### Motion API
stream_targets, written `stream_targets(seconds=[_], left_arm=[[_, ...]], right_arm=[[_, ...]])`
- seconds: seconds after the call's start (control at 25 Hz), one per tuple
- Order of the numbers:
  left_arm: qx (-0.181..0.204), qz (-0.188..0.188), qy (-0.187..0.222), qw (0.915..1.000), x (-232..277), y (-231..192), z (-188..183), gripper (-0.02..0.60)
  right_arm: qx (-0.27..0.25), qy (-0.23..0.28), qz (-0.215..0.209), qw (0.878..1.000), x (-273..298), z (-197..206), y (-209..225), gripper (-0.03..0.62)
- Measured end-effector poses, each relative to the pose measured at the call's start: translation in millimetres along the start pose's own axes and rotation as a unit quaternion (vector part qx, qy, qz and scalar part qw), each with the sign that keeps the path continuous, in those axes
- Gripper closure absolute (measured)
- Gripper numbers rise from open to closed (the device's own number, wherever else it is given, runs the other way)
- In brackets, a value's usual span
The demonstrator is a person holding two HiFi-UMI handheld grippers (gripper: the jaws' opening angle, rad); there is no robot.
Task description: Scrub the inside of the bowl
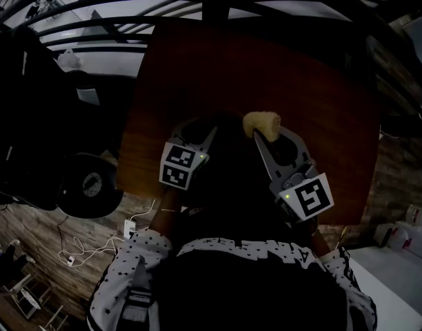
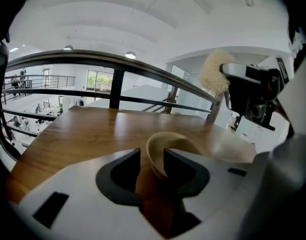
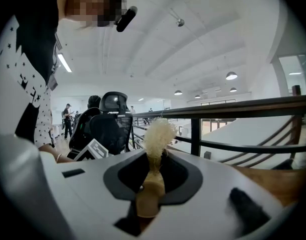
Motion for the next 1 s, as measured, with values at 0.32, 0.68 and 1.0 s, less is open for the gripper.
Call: stream_targets(seconds=[0.32,0.68,1.0], left_arm=[[-0.002,-0.006,-0.01,0.9999,5.4,-1.8,1.6,0.446],[0.001,-0.018,-0.037,0.9992,11.2,-0.4,6.5,0.462],[-0.005,-0.031,-0.052,0.9982,9.5,-1.9,7.8,0.546]], right_arm=[[-0.001,-0.003,0.011,1.0,-2.5,0.0,1.0,0.533],[-0.007,0.002,0.017,1.0,-8.8,-4.3,-3.7,0.533],[-0.009,0.003,0.028,1.0,-13.2,-5.4,-5.7,0.533]])
Point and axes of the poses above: the fingertips, and each gripper's own axes: x forward along the fingers, y to its right, z out of its underside, the point moved 4 cm from there along -x, backward along the fingers, and after that the axes turned 9 degrees about y, right-handed, at the moved point
